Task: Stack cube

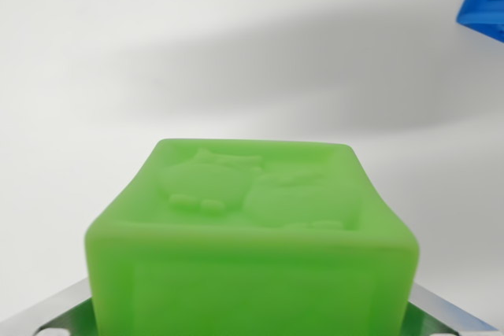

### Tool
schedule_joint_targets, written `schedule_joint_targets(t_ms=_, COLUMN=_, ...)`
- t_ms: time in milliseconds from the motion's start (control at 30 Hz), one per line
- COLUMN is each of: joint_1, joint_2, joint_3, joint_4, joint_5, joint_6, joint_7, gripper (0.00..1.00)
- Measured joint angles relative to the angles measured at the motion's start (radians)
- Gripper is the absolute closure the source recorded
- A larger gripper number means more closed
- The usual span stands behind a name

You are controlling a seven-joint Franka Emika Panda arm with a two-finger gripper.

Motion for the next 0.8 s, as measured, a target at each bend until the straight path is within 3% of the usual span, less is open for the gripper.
schedule_joint_targets(t_ms=800, joint_1=-0.05, joint_2=-0.026, joint_3=-0.033, joint_4=0.012, joint_5=0.013, joint_6=-0.039, joint_7=0.001, gripper=1.0)
